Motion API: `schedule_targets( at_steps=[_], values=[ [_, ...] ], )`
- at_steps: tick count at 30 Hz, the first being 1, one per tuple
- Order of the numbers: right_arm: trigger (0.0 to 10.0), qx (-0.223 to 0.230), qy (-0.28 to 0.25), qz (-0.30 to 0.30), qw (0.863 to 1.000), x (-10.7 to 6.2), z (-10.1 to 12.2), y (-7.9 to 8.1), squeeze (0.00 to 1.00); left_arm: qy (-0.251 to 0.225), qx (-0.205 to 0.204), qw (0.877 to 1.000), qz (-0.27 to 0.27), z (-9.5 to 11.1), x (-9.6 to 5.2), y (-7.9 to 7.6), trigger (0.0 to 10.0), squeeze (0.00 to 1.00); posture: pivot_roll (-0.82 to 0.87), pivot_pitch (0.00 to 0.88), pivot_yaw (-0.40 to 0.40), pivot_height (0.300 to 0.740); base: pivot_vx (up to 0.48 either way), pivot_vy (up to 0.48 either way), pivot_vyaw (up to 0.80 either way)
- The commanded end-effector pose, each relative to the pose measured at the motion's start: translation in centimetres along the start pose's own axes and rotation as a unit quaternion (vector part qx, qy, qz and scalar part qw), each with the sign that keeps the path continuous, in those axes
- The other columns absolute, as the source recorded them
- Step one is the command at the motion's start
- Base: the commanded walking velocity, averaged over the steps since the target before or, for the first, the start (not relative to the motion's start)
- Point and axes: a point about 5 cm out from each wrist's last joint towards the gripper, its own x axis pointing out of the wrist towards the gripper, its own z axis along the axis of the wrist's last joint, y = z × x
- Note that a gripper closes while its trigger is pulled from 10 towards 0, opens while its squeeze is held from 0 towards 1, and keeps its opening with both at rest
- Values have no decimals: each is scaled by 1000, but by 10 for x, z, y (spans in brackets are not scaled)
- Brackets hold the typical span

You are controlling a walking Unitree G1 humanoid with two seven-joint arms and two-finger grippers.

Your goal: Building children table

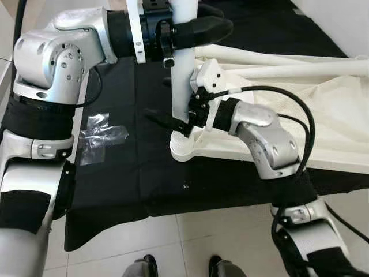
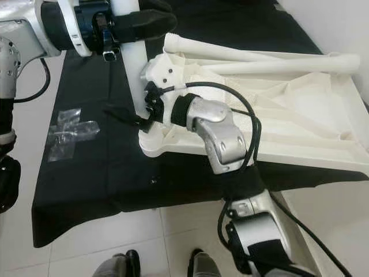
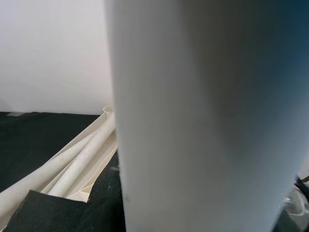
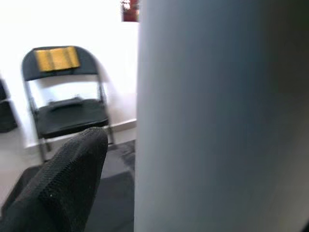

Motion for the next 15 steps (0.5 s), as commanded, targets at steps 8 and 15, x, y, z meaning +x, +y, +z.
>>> schedule_targets(
  at_steps=[8, 15],
  values=[
    [0, 22, -10, 127, 992, 14, -3, 7, 0, 4, -15, 999, -33, -5, 8, -9, 0, 0, 50, 276, 39, 740, 0, 0, 0],
    [0, 23, -11, 148, 989, 16, -7, 9, 0, 8, 3, 1000, -25, -6, 8, -8, 0, 0, 58, 257, 26, 740, 0, 0, 0]
  ],
)
